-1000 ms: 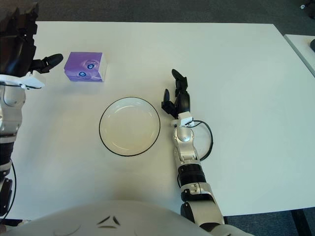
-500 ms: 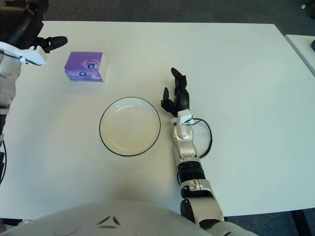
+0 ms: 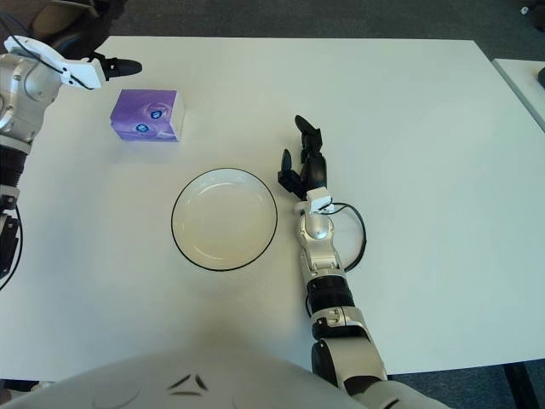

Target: Put the tissue paper into the plate.

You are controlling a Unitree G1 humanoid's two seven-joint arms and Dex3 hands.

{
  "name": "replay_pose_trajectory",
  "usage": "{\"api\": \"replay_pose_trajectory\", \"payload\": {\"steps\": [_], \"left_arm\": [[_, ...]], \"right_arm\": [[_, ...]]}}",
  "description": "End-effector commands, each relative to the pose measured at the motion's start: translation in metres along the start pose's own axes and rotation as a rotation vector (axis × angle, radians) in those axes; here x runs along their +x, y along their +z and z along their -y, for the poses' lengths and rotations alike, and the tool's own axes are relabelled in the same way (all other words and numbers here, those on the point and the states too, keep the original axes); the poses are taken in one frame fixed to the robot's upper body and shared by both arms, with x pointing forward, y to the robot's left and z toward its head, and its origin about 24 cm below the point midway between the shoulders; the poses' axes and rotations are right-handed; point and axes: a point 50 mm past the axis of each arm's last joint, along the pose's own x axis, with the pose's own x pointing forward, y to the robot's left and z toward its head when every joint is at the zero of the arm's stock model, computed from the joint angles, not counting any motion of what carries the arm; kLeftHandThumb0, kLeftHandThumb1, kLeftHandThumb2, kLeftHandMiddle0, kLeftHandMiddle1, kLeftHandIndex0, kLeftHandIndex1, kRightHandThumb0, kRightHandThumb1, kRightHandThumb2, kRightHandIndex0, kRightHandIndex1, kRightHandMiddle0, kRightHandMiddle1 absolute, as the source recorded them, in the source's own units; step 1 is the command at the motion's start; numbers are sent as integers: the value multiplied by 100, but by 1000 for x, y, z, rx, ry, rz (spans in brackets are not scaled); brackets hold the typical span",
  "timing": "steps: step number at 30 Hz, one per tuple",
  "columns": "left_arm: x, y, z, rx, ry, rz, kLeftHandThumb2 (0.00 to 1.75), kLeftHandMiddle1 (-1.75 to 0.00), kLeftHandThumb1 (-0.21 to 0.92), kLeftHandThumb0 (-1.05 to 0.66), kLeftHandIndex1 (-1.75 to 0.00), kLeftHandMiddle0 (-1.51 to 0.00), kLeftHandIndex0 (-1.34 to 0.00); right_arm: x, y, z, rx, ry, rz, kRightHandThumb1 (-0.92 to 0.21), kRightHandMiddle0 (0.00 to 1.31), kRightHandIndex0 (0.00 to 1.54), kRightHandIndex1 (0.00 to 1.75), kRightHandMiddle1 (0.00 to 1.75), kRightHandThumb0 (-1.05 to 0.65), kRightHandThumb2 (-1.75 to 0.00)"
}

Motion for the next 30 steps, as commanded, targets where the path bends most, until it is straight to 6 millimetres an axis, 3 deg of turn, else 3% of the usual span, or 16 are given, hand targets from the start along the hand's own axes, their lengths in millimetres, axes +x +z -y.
{"api": "replay_pose_trajectory", "payload": {"steps": [1,22,30], "left_arm": [[10,-4,28,69,-172,39,38,0,92,-105,-1,0,0],[12,-2,50,175,-282,91,36,0,92,-105,-2,0,0],[10,-2,68,206,-363,68,31,0,92,-105,-7,0,0]], "right_arm": [[-78,-76,16,-40,-32,-428,-92,0,26,7,57,-62,-83],[-79,-76,16,-43,-39,-419,-92,0,27,8,58,-60,-83],[-80,-75,17,-51,-42,-419,-92,0,27,7,59,-61,-84]]}}
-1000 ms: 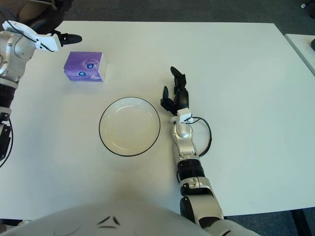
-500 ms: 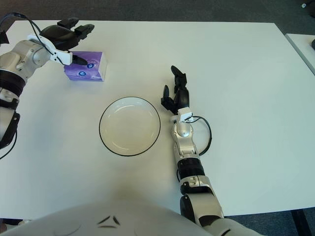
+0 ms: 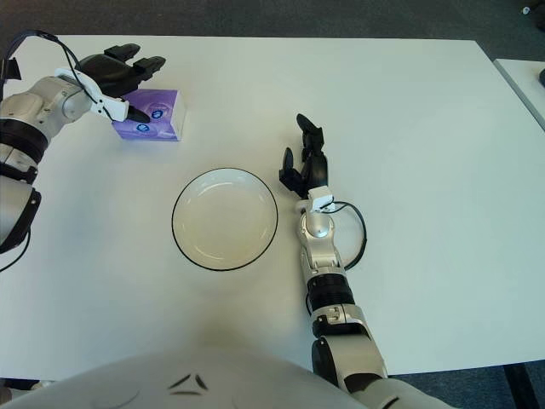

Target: Put the tissue paper into the plate.

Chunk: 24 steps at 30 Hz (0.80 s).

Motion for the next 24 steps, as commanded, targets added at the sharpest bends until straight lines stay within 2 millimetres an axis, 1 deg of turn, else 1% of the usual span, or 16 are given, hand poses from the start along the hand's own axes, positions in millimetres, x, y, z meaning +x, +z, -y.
{"api": "replay_pose_trajectory", "payload": {"steps": [1,6,14,18,24], "left_arm": [[3,1,2,55,-37,-4,30,0,92,-105,-7,0,0],[2,2,9,92,-102,-1,30,0,92,-105,-6,0,0],[3,2,13,117,-145,-7,31,0,92,-105,-6,0,0],[4,3,14,165,-182,-12,32,0,92,-105,-4,0,0],[6,5,16,189,-195,-18,32,0,92,-105,-4,0,0]], "right_arm": [[-79,-74,19,-73,-35,-416,-92,0,27,7,59,-61,-85],[-80,-74,19,-71,-37,-418,-92,0,26,7,59,-61,-85],[-79,-74,19,-68,-34,-420,-92,0,26,7,59,-61,-85],[-79,-74,19,-66,-35,-420,-92,0,26,7,59,-60,-85],[-80,-73,19,-72,-38,-419,-92,0,26,7,59,-60,-85]]}}
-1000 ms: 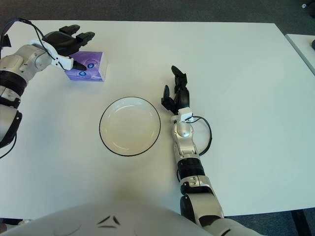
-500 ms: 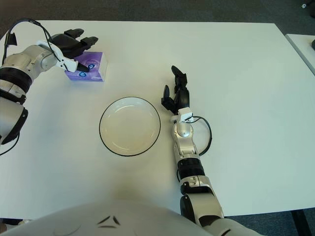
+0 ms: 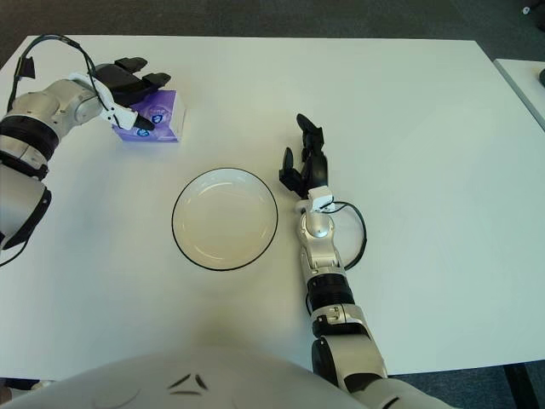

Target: Put the tissue paper into the plate.

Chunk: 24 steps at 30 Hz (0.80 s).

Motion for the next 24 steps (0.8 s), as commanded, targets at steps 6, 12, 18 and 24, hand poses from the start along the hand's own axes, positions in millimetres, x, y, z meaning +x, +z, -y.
{"api": "replay_pose_trajectory", "payload": {"steps": [6,12,18,24], "left_arm": [[2,0,7,39,-65,-23,30,0,92,-105,-4,0,0],[4,6,9,8,-110,-4,24,0,92,-105,-7,0,0],[5,7,10,-20,-153,5,24,0,92,-105,-6,0,0],[5,8,9,-37,-182,5,21,0,92,-105,-6,-1,0]], "right_arm": [[-81,-73,19,-77,-38,-419,-92,0,26,7,60,-60,-85],[-81,-73,20,-81,-42,-420,-92,0,27,7,60,-60,-85],[-81,-72,19,-82,-47,-419,-92,0,27,7,60,-60,-85],[-82,-72,19,-75,-50,-417,-92,0,28,7,61,-58,-86]]}}
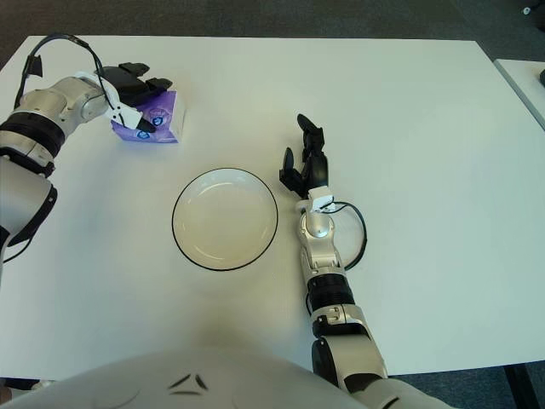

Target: Put the tissue paper into the plate.

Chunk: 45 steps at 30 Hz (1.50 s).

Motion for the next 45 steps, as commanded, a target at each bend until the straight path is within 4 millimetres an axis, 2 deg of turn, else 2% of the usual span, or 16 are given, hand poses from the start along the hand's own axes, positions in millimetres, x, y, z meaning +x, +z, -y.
{"api": "replay_pose_trajectory", "payload": {"steps": [1,12,15,22,28,45], "left_arm": [[2,3,9,-9,-89,-1,21,0,92,-105,-6,-1,0],[2,3,7,20,-151,1,21,-1,92,-105,-5,-3,-1],[1,4,7,13,-167,8,21,-1,92,-105,-12,-4,0],[0,4,7,-22,-221,22,19,-2,92,-104,-16,-7,0],[0,6,11,-63,-297,36,20,-3,92,-103,-13,-8,0],[0,20,29,-30,-394,104,17,-1,89,-98,-12,-6,0]], "right_arm": [[-81,-72,19,-74,-42,-412,-92,0,28,7,62,-58,-86],[-82,-69,20,-76,-43,-403,-92,0,28,7,62,-58,-86],[-82,-69,20,-76,-46,-403,-92,0,28,7,62,-57,-86],[-83,-67,21,-78,-48,-400,-92,0,28,8,63,-57,-85],[-84,-67,21,-80,-46,-399,-92,0,28,8,63,-57,-85],[-87,-65,23,-74,-50,-391,-92,0,28,7,64,-58,-86]]}}
